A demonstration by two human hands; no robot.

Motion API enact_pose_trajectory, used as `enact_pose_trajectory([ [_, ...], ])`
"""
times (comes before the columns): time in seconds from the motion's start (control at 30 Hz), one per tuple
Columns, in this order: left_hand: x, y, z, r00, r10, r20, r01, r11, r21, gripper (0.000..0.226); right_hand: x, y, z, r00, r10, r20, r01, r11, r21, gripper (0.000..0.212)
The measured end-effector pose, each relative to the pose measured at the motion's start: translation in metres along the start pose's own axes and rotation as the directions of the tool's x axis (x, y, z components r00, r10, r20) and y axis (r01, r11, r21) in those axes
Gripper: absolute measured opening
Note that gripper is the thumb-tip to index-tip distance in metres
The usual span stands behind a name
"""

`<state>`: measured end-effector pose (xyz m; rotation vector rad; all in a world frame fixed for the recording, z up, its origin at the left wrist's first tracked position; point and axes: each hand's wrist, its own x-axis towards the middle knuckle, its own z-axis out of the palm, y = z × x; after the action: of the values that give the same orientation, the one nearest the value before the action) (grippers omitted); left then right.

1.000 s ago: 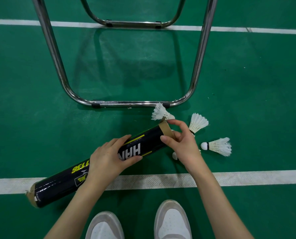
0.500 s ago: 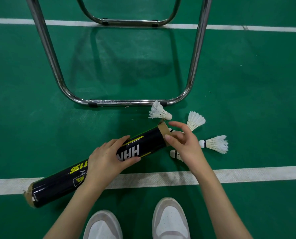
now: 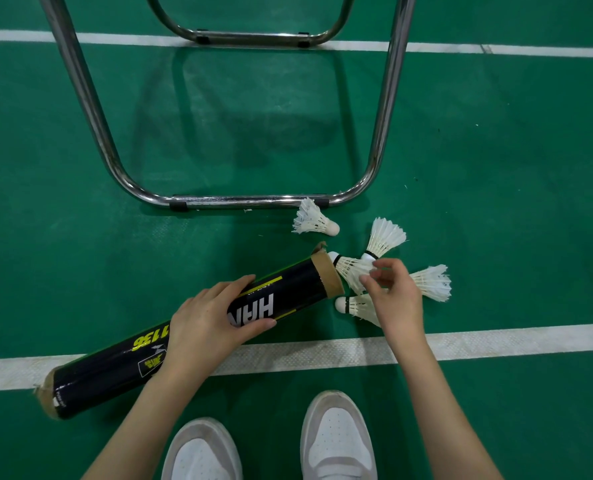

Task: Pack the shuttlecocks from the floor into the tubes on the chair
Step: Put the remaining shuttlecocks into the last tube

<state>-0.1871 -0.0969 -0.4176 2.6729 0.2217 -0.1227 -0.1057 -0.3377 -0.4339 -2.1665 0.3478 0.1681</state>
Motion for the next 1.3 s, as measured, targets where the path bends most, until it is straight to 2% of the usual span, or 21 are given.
enact_pose_trajectory([
  [0.23, 0.001, 0.000, 0.001, 1.000, -0.010, 0.007, 0.010, 1.000, 0.010, 0.086, 0.004, -0.005, 0.012, 1.000, -0.004, -0.006, 0.004, 0.999, 0.033, 0.017],
  [0.47, 0.001, -0.004, 0.002, 0.999, -0.026, 0.022, 0.025, 0.999, 0.030, 0.089, 0.003, -0.008, 0.004, 0.999, -0.011, -0.042, 0.019, 0.981, 0.191, 0.014],
  [0.8, 0.002, -0.009, 0.001, 0.998, -0.046, 0.039, 0.043, 0.998, 0.054, 0.093, -0.005, -0.020, -0.002, 0.992, -0.124, 0.014, 0.115, 0.951, 0.286, 0.015],
  [0.93, 0.001, -0.009, 0.000, 0.998, -0.037, 0.043, 0.034, 0.998, 0.058, 0.093, -0.013, -0.032, 0.000, 0.985, -0.149, 0.082, 0.111, 0.927, 0.358, 0.018],
  [1.3, 0.000, -0.003, 0.000, 0.999, -0.030, 0.011, 0.030, 0.999, 0.041, 0.087, -0.029, -0.042, 0.018, 0.951, -0.137, 0.276, -0.018, 0.870, 0.492, 0.022],
])
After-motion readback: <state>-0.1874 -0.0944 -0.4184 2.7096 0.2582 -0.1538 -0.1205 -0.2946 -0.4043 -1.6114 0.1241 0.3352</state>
